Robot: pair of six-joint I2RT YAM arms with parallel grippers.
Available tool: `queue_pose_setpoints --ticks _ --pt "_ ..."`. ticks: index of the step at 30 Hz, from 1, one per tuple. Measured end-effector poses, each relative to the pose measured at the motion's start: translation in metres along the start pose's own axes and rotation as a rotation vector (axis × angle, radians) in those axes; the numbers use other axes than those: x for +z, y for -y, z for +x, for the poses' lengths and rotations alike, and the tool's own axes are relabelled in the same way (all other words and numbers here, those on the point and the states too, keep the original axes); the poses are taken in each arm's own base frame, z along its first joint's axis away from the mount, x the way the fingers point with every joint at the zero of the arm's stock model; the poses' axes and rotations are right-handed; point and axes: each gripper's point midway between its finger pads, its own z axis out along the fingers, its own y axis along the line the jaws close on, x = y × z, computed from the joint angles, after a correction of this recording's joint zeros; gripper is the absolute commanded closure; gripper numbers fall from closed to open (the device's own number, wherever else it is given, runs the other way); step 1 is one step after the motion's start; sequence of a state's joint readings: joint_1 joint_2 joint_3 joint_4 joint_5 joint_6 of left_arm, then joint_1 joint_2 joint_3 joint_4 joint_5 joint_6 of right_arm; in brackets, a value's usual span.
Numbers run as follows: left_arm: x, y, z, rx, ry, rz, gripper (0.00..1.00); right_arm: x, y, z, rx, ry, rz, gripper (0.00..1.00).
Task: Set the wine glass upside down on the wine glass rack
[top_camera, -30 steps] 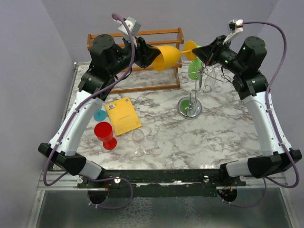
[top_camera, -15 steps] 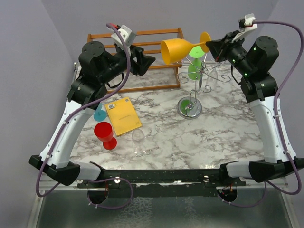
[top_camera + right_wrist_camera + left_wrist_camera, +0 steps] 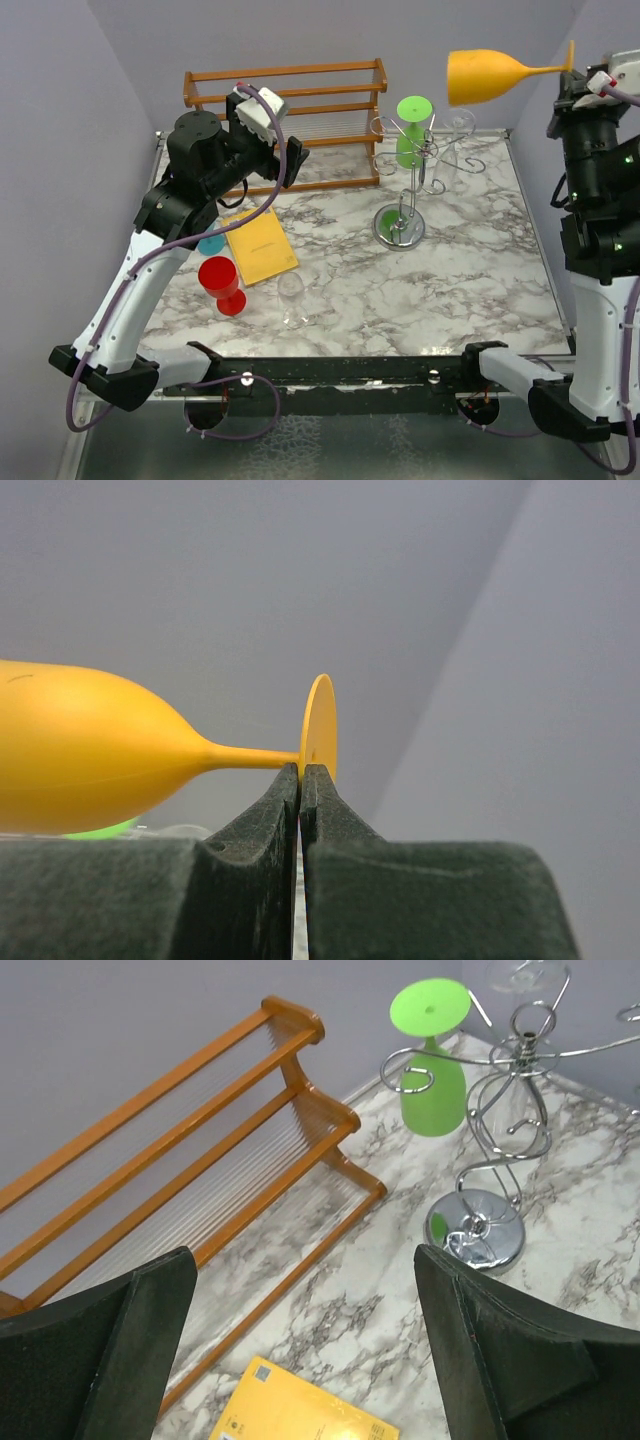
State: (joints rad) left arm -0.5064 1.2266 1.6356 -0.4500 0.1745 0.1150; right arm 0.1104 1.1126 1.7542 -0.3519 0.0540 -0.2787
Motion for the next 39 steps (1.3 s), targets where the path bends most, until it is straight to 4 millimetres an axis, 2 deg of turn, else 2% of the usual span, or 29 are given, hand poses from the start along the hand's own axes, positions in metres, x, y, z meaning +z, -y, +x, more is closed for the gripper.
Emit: queue_pose_setpoints --ticks 3,6,10,15,18,22,28,35,39 --pt "0.001 -0.001 0.013 0.015 -0.038 -0.006 0.04 -0.020 0.035 0.003 -0.114 -0.031 0.132 0.99" --pt "0.000 -0.001 0.020 0.026 -0.058 -0.003 0.04 -0.037 0.063 0.016 -0.221 -0.094 0.243 0.99" --pt "-0.003 0.000 0.022 0.040 -0.064 -0.001 0.04 -0.053 0.085 0.042 -0.354 -0.201 0.344 0.99" --pt "-0.006 -0.001 0.021 0.056 -0.060 -0.001 0.04 -0.062 0.094 0.086 -0.507 -0.358 0.380 0.99" --pt "-0.006 -0.001 0.022 0.070 -0.061 0.000 0.04 -0.064 0.089 0.121 -0.610 -0.457 0.333 0.99" --pt "-0.006 -0.001 0.025 0.076 -0.069 0.001 0.04 -0.064 0.078 0.150 -0.692 -0.525 0.239 0.99" --pt "-0.006 -0.001 0.028 0.081 -0.079 0.004 0.04 -0.048 0.056 0.169 -0.767 -0.531 0.066 0.99" --pt "-0.001 -0.001 0.033 0.085 -0.095 0.008 0.04 -0.021 0.022 0.199 -0.841 -0.540 -0.196 0.99" --pt "0.002 -0.001 0.036 0.084 -0.104 0.011 0.04 -0.011 0.008 0.202 -0.879 -0.511 -0.311 0.99"
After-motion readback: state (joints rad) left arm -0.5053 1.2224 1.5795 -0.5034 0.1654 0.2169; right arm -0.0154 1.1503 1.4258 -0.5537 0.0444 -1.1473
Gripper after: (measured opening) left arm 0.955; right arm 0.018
